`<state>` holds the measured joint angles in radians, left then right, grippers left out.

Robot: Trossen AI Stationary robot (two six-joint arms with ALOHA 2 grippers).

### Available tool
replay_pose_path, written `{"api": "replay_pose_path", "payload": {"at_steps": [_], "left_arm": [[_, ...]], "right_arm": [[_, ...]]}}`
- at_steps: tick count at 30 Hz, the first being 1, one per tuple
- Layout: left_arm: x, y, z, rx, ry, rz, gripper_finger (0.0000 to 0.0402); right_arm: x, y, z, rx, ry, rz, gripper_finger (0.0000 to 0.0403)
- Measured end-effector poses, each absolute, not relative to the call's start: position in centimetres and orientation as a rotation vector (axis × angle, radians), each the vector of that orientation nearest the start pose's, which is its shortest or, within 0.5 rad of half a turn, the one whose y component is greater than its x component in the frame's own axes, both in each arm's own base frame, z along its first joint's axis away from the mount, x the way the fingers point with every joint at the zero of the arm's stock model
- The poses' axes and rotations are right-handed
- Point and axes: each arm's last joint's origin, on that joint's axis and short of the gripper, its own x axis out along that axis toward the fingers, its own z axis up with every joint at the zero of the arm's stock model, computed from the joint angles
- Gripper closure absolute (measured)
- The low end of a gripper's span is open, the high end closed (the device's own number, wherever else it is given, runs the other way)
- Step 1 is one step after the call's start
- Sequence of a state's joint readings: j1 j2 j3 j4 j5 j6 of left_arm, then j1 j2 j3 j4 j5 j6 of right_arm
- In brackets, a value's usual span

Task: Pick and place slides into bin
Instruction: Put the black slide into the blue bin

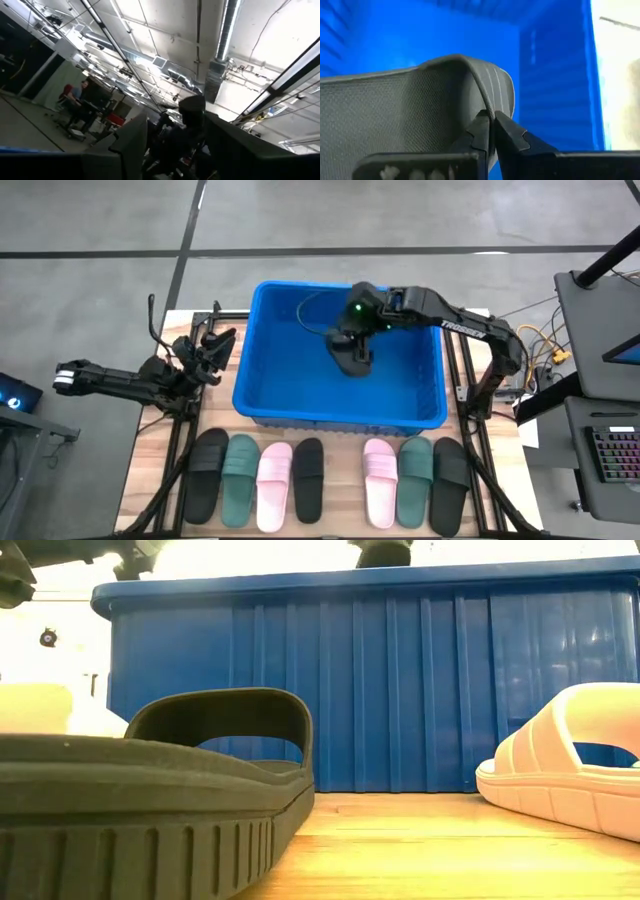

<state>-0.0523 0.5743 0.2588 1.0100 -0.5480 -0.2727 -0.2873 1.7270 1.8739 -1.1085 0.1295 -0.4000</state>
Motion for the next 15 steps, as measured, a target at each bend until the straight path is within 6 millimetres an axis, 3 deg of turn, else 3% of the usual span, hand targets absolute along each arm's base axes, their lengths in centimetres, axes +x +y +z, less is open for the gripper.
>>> {"api": "replay_pose_path", "payload": {"at_steps": [4,15], "left_arm": [[12.1,0.9,28.7,-0.470,-0.734,0.412,0.0221],[12.1,1.1,28.6,-0.445,-0.722,0.491,0.0221]], "right_arm": [[31.7,-10.3,35.9,-0.324,1.109,-0.258,0.0392],[26.5,-10.1,31.9,-0.368,1.057,-0.486,0.0392]]}}
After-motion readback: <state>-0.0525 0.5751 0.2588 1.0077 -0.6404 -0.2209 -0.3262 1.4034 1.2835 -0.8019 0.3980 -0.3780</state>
